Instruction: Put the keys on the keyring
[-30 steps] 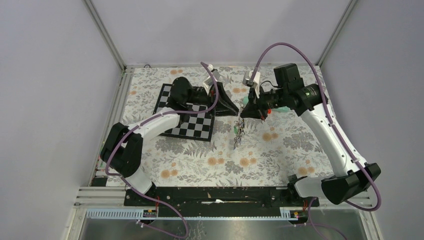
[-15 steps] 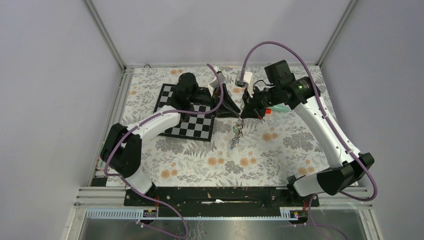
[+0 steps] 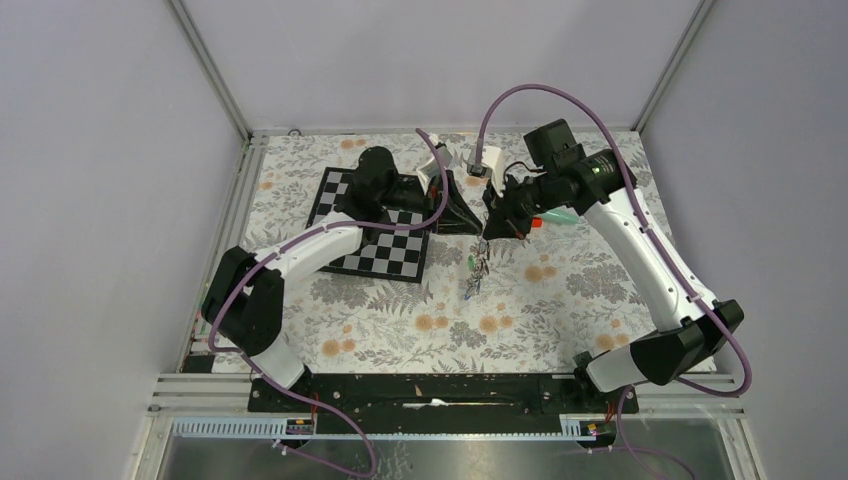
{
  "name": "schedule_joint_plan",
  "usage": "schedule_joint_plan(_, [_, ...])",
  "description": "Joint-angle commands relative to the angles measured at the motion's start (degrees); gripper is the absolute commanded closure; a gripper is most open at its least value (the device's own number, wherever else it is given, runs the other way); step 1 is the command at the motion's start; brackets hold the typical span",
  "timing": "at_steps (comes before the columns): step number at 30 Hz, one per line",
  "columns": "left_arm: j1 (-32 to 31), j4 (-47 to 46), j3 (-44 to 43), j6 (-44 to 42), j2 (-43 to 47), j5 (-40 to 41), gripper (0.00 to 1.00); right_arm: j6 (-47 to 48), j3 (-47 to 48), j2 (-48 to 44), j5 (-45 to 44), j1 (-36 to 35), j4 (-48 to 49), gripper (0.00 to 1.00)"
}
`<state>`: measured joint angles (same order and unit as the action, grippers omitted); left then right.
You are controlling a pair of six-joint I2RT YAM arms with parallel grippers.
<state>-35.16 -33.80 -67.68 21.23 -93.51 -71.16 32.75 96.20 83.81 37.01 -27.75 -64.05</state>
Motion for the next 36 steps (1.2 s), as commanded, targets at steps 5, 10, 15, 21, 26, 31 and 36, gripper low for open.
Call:
schedule_joint_plan(5, [-0.26, -2.85, 0.31, -0.27, 0.52, -1.98, 0.78, 0.49, 2.77, -0.29, 0.69, -0.55, -0.08, 1.00])
schedule_joint_plan(10, [-0.26, -2.76, 0.99, -0.49, 0.83, -1.97, 0.79, 0.22, 2.71, -0.29, 0.86, -0.53, 0.46, 1.00])
schedule_joint_plan(15, [-0.26, -2.67, 1.04, -0.58, 0.88, -2.10, 0.91, 0.08, 2.20, -0.42, 0.86, -0.55, 0.92, 1.00])
schedule_joint_plan(21, [-0.26, -3.17, 0.77, 0.22, 0.86, -1.59, 1.00, -0.13, 0.56, -1.05, 1.26, -0.55, 2.08, 1.00])
schedule_joint_plan(26, [0.06, -14.16, 3.63, 9.68, 1.37, -0.34, 1.00, -2.11, -3.24, -4.67, 2.02, -0.39, 7.22, 0.83])
schedule_joint_plan(31, [0.26, -29.00, 6.85, 21.15, 1.13, 0.94, 1.00, -4.09, -6.46, -7.73, 4.03, 1.37, 11.47, 0.67])
schedule_joint_plan(36, [0.26, -31.01, 7.86, 22.28, 1.68, 1.37, 1.00, -4.52, -9.82, -9.85, 7.70, 3.74, 12.89, 0.59])
